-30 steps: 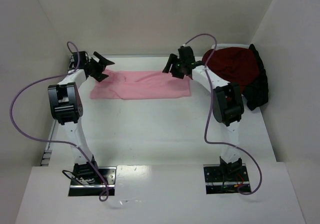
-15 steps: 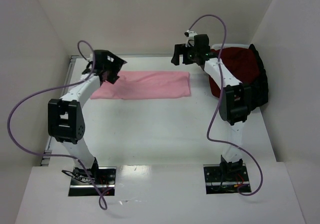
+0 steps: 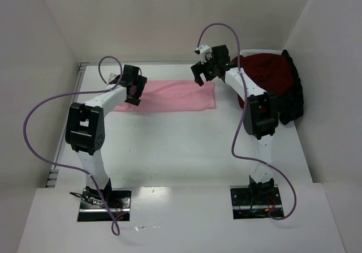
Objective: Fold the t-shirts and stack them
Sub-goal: Fold the other side of the tshirt into a rectangle, then rotate the tshirt 90 degrees
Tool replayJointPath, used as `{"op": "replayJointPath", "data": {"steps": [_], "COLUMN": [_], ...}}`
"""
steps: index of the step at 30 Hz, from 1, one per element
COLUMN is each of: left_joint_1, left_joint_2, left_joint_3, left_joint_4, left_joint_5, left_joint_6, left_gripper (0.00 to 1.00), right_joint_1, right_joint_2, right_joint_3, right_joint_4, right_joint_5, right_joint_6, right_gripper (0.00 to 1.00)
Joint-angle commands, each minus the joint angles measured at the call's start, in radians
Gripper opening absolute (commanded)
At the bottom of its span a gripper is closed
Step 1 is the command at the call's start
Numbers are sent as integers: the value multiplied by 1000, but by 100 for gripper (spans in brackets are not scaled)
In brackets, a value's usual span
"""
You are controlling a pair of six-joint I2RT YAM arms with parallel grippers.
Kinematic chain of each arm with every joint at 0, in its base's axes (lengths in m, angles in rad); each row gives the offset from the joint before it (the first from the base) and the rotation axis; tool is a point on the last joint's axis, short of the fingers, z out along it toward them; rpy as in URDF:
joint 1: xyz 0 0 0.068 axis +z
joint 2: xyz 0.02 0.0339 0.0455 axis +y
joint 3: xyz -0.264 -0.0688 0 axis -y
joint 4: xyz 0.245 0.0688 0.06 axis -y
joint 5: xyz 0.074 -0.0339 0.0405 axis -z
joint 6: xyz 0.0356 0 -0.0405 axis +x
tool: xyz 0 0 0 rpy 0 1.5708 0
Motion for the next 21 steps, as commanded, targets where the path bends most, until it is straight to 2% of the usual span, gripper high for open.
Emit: {"op": "replayJointPath", "data": {"steps": [1, 7, 12, 16, 21], "left_joint_1": [1, 48, 82, 128, 149], "left_joint_2": [-8, -80, -149, -205, -262], "left_joint_3": [50, 39, -8, -88, -119], "left_joint_4": [1, 10, 33, 54, 64], "left_joint_5": [-3, 13, 13, 49, 49], "left_joint_6": [6, 65, 89, 98, 134], "left_gripper": [100, 100, 100, 100, 100], "right_joint_1": [34, 53, 100, 122, 122], "right_joint_2": [38, 87, 155, 181, 193], "right_joint_3": [21, 44, 54, 19, 7], "right_joint_4": [-32, -59, -23, -23, -23], "right_joint_5": [32, -3, 81, 90, 90], "right_joint_6": [-162, -202, -193, -216, -228], "right_gripper": [100, 100, 100, 100, 100]}}
